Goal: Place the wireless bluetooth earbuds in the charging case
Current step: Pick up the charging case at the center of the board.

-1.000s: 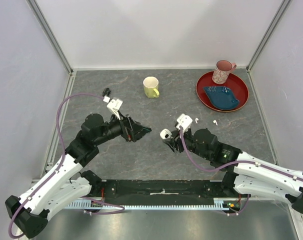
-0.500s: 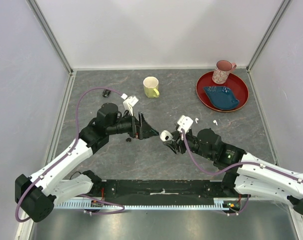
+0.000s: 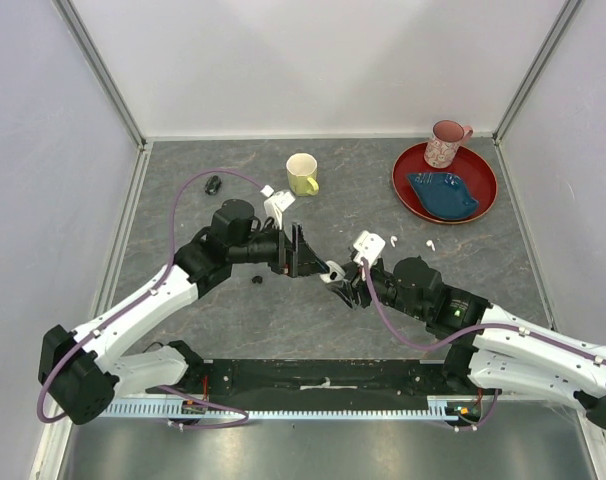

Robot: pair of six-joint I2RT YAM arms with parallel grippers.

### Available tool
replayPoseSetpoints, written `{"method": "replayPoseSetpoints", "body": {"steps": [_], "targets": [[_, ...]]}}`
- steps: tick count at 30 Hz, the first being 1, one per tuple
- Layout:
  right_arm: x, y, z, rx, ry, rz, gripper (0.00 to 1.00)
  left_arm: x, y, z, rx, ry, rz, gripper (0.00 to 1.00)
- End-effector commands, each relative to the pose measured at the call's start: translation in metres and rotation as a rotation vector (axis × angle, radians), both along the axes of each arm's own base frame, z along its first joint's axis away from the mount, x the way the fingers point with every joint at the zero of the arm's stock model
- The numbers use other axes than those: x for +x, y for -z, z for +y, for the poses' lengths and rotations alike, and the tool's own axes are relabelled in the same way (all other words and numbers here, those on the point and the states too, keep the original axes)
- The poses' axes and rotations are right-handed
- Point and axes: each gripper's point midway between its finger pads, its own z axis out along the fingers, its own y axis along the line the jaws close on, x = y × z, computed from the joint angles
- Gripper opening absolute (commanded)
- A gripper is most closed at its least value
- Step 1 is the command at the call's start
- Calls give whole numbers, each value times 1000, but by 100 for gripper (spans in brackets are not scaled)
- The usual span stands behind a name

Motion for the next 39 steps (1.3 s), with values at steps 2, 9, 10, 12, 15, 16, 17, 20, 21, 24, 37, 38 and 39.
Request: {"method": "replayPoseSetpoints", "body": {"steps": [2, 9, 10, 12, 15, 16, 17, 20, 21, 24, 37, 38, 39], "targets": [[2, -24, 7, 66, -10, -47, 19, -8, -14, -13, -38, 64, 26, 85], [-2, -24, 10, 69, -33, -54, 20, -8, -10, -27, -41, 93, 41, 81], [-2, -24, 10, 67, -33, -53, 20, -8, -11, -28, -46, 95, 42, 81], [-2, -22, 10, 63, -34, -50, 20, -8, -11, -32, -44, 106, 44, 78], [-2, -20, 10, 61, -34, -49, 20, -9, -9, -35, -42, 121, 50, 72], [-3, -20, 10, 60, -35, -49, 20, -10, -7, -36, -39, 128, 52, 68], [-3, -21, 10, 61, -35, -51, 20, -12, -7, -36, -39, 134, 53, 66], [-2, -20, 10, 59, -30, -51, 20, -14, -6, -37, -38, 141, 56, 59], [-2, -20, 10, 58, -29, -53, 20, -15, -6, -37, -39, 147, 57, 58], [1, -26, 10, 77, -18, -74, 20, -18, -6, -38, -41, 163, 62, 49], [2, -50, 5, 184, 50, -16, 89, -6, -9, -29, -8, 92, -55, 2], [3, -62, 2, 216, 68, -13, 94, -4, -10, -22, 14, 57, -70, 2], [2, -55, -3, 188, 90, 17, 98, 1, -11, -17, 31, 25, -111, 2]]}}
